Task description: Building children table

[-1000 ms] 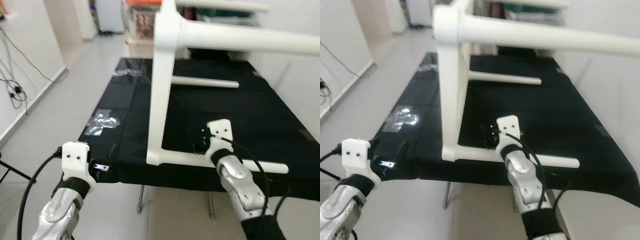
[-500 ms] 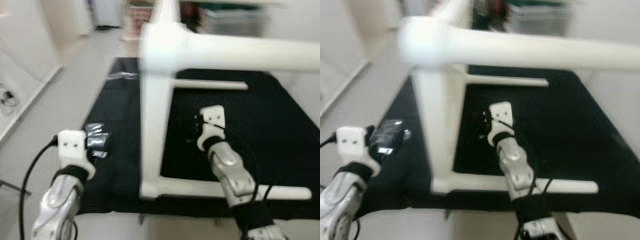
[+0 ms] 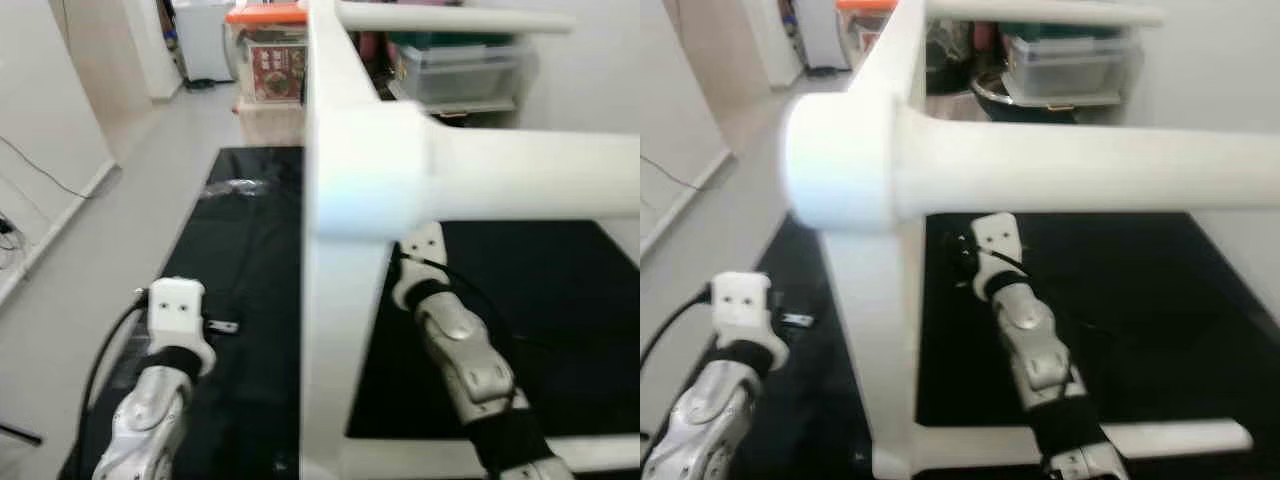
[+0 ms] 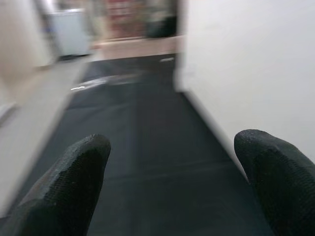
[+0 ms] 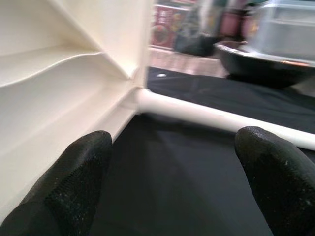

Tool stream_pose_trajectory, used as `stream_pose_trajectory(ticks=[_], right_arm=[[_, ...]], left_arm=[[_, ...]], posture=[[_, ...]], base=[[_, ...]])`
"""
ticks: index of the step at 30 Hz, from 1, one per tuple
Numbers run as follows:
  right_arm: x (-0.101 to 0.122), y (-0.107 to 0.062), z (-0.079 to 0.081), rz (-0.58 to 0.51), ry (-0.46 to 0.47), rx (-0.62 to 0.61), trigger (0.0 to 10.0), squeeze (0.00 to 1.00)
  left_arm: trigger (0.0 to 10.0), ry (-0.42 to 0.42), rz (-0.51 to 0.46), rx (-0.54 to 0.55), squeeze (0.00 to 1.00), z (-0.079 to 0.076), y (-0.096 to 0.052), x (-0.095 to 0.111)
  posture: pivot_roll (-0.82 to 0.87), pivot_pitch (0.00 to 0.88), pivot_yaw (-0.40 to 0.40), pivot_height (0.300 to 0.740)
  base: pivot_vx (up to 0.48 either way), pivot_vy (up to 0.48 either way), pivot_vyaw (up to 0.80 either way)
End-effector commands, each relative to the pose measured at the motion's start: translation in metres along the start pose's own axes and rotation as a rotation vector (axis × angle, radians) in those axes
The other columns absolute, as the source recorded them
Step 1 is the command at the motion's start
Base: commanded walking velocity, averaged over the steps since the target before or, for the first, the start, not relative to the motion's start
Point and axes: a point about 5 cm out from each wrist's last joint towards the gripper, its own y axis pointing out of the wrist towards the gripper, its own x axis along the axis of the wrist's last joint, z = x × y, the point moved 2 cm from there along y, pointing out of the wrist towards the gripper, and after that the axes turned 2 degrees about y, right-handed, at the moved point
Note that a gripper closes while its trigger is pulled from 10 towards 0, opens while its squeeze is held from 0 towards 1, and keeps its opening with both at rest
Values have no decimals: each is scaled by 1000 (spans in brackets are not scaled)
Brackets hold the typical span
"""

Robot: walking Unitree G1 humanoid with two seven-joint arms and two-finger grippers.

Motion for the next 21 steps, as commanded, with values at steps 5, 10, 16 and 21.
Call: stream_pose_trajectory(ticks=[5, 10, 16, 21], right_arm=[[3, 5, 9, 1, -1, 27, 10000, 0], [11, 12, 20, -22, 1, 52, 10000, 0], [17, 16, 27, -44, 13, 76, 10000, 0], [21, 19, 35, -65, 20, 125, 10000, 0]], left_arm=[[10000, 18, 0, 16, 0, -1, -2, 1], [10000, 13, -17, 23, 0, -3, -2, 3], [10000, 16, -25, 27, 0, -4, -2, 5], [10000, 37, -22, 37, 0, -4, -1, 4]], posture=[[130, 80, -30, 740], [133, 83, -32, 740], [137, 88, -38, 740], [141, 91, -47, 740]], base=[[0, 480, 0], [0, 102, 0], [0, 0, 0], [0, 0, 0]])
